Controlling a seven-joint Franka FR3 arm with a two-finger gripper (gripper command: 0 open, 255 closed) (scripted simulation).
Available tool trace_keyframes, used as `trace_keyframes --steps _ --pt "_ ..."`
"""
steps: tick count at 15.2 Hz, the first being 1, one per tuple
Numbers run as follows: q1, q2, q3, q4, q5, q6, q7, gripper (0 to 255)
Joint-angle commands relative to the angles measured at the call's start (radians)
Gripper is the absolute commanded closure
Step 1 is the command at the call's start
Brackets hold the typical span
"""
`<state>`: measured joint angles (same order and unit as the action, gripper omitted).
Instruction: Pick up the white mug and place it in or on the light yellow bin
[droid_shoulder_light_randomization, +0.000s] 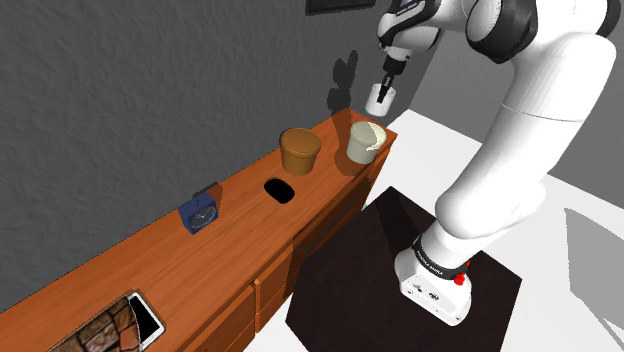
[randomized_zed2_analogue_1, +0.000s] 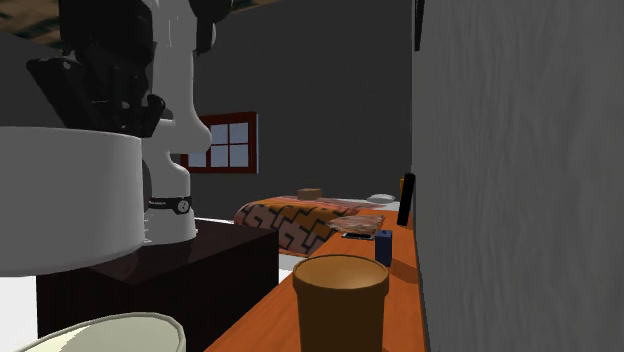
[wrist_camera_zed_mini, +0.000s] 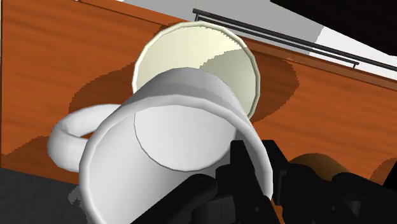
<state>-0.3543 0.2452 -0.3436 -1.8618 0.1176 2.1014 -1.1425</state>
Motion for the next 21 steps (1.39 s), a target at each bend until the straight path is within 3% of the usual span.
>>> trace_keyframes --steps 1,21 --pt "-0.010 0.009 -0.003 -0.007 0.006 0.015 -0.019 255" --pt "-0.027 0.132 0.021 -0.088 0.068 0.211 -0.062 255"
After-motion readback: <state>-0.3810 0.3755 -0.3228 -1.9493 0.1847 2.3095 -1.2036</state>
